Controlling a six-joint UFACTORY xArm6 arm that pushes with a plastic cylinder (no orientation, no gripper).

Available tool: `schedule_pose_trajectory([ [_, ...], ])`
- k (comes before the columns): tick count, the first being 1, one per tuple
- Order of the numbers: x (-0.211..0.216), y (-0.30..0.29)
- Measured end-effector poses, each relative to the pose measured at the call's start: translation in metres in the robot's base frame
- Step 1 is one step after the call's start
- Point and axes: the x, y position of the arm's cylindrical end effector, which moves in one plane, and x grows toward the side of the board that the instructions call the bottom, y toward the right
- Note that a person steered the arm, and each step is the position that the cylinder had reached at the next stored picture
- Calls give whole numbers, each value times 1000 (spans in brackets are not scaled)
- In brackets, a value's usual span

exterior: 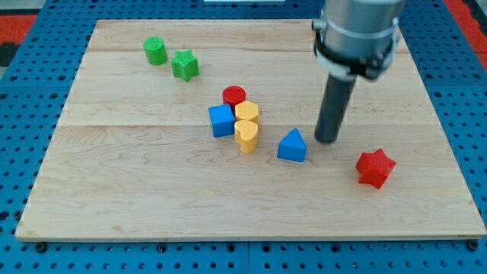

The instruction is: Push the blue triangle into the yellow blocks

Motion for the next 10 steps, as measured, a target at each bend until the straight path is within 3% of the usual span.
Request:
schedule_pose_trajectory([
  [1, 36, -16],
  [2, 9, -59],
  [5, -3, 16],
  [7, -13, -51],
  [10, -51, -56],
])
